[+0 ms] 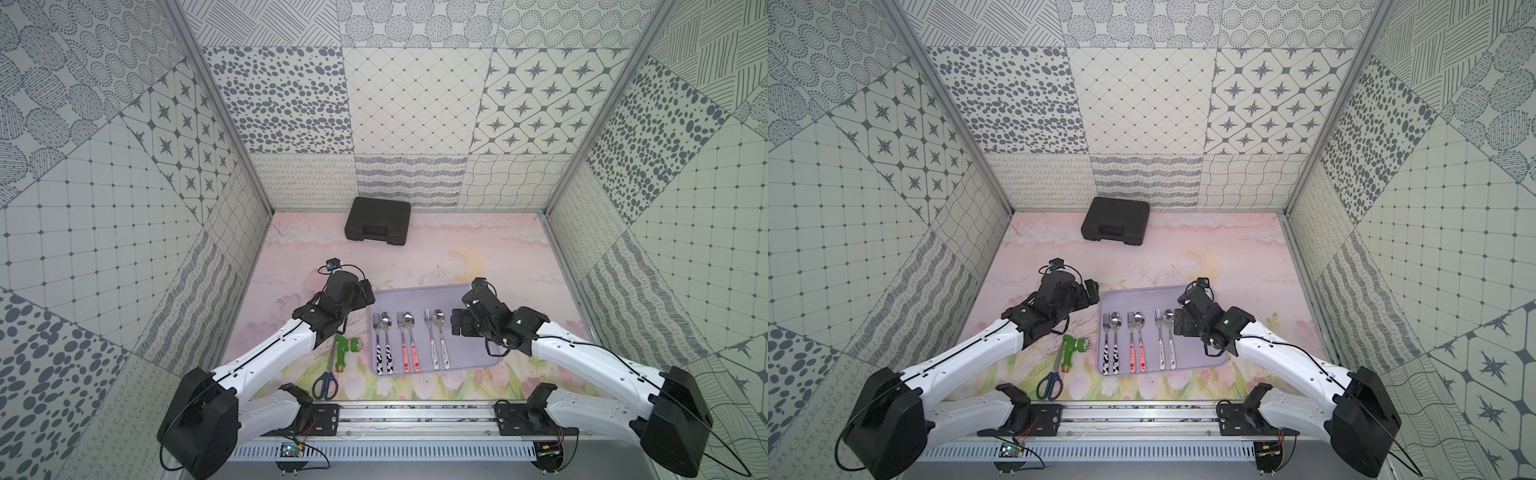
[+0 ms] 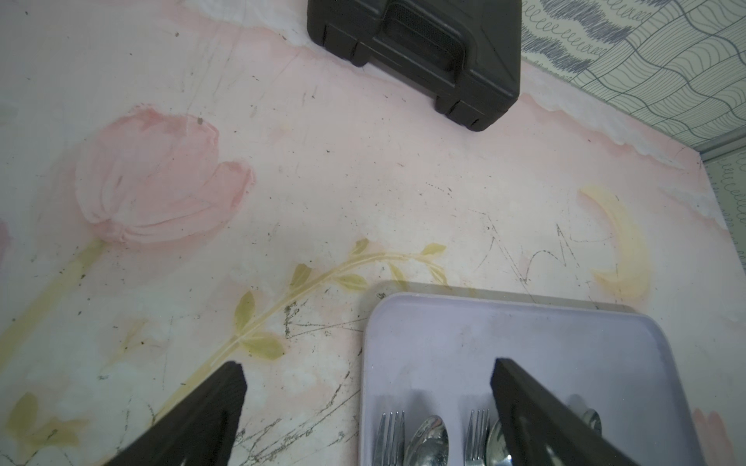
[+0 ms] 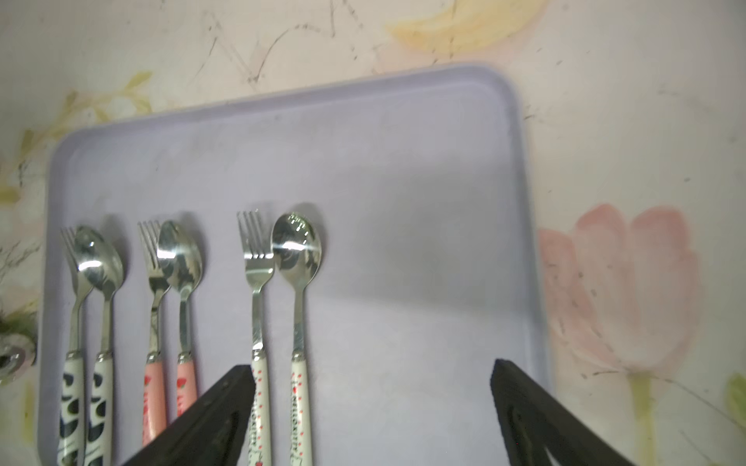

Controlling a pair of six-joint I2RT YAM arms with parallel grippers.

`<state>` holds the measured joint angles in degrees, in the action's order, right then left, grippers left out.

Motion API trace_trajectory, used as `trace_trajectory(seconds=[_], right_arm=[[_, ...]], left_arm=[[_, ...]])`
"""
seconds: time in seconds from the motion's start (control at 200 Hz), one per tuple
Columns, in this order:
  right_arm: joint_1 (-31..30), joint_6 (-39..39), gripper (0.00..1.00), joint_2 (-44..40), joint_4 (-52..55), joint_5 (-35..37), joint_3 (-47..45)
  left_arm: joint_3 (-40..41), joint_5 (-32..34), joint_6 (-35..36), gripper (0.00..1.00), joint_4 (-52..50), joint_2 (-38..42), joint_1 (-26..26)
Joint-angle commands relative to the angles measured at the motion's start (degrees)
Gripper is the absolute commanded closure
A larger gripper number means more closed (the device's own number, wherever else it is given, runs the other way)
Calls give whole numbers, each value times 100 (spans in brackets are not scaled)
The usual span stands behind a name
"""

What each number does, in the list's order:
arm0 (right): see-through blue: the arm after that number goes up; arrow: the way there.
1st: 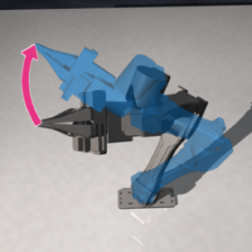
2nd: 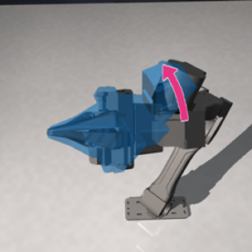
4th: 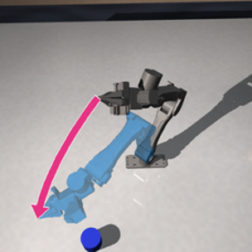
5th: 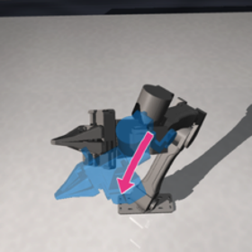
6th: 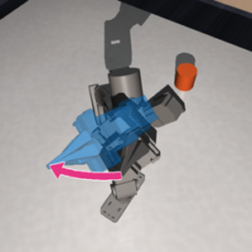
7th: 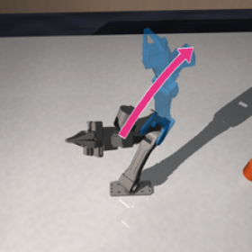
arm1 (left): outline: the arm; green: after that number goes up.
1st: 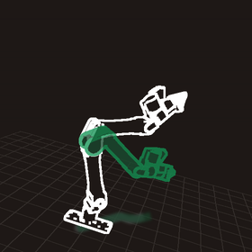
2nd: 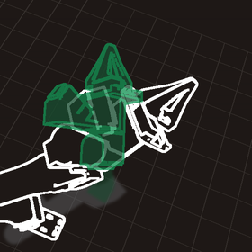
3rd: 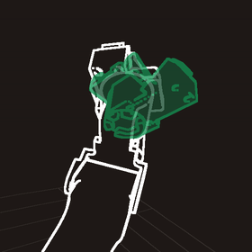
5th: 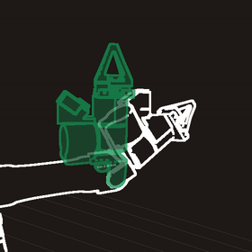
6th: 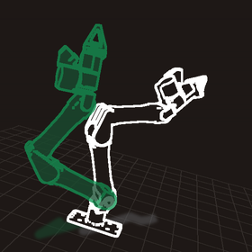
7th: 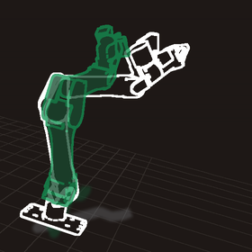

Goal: Set the spoon and fork side by side
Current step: Place the spoon on the tray, then reset both arms

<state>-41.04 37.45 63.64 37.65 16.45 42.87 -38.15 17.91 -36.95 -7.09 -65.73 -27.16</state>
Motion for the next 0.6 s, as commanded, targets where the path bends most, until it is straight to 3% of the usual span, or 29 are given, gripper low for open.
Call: trace_trajectory(seconds=[0.0,0.225,0.33,0.49,0.595], right_arm=[[534,-815,3,-136,-260,418,153],[1602,-1764,3,-202,-1867,1213,-333],[2323,-1781,3,-187,-2623,1096,-649],[3192,-1786,3,-265,-4184,883,-1395],[3251,-2350,3,-209,-5527,1087,-1873]], left_arm=[[127,714,205,0,-26,326,26],[212,1544,564,0,51,579,26],[200,2044,868,0,104,611,36],[548,2859,1665,0,960,671,80],[831,2569,2105,0,1566,756,418]])
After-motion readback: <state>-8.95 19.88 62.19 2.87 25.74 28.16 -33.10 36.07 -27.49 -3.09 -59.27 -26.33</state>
